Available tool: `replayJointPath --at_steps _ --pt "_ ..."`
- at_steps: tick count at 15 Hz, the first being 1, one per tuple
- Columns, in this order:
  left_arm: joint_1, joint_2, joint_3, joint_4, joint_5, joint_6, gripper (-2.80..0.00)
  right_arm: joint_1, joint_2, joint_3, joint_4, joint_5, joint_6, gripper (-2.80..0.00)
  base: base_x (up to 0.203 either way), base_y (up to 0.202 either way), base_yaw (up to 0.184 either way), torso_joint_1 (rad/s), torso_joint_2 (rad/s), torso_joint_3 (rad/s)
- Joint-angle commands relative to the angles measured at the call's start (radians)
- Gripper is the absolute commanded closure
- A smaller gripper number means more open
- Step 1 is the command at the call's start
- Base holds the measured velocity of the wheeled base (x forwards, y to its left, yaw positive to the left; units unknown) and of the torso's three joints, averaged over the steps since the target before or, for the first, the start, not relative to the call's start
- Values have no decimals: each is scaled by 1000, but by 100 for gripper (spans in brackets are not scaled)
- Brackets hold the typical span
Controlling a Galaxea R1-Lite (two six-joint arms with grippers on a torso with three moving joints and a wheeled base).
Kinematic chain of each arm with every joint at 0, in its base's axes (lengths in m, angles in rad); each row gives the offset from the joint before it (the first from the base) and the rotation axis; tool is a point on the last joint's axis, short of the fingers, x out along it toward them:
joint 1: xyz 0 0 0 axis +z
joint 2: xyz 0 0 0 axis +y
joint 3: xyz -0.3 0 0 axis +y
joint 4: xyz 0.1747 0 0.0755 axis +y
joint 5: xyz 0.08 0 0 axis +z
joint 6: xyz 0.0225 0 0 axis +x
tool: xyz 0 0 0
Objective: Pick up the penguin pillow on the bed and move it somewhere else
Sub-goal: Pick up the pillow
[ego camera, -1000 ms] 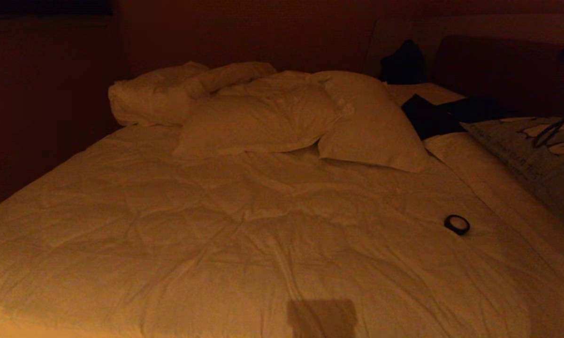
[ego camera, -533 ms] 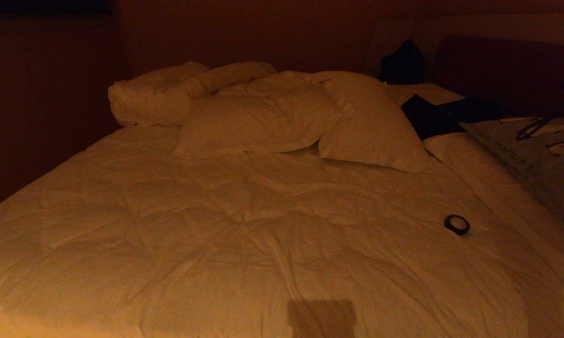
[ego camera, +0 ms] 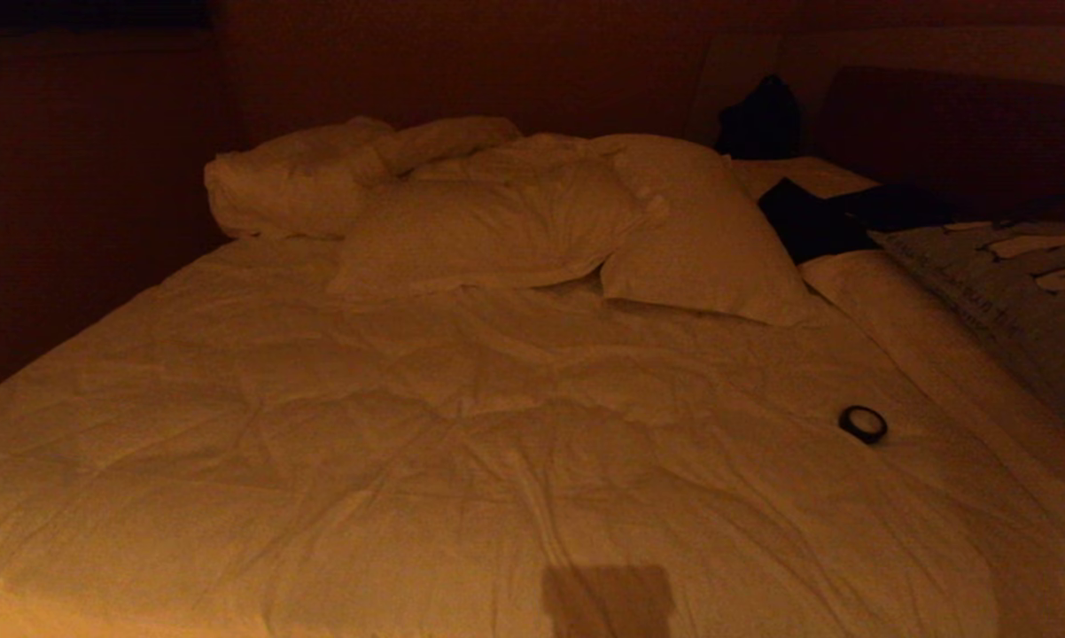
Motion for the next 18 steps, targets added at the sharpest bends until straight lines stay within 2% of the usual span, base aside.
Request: replayJointPath --at_steps 1,4,11,14,15,16,18 --pt "1 1 3 0 0 0 0 6 -20 2 -4 -118 122 0 0 0 0 0 0 0" --pt "0 1 3 0 0 0 0 48 -50 6 -4 -139 138 0 0 0 0 0 0 0" --pt "2 1 3 0 0 0 0 291 -86 15 16 -114 127 0 0 0 0 0 0 0" --pt "1 1 3 0 0 0 0 393 -138 16 67 33 116 0 0 0 0 0 0 0" --pt "0 1 3 0 0 0 0 414 -157 16 99 113 116 0 0 0 0 0 0 0" --pt "0 1 3 0 0 0 0 431 -194 15 163 232 115 0 0 0 0 0 0 0" --pt "0 1 3 0 0 0 0 473 -280 14 371 427 114 0 0 0 0 0 0 0"
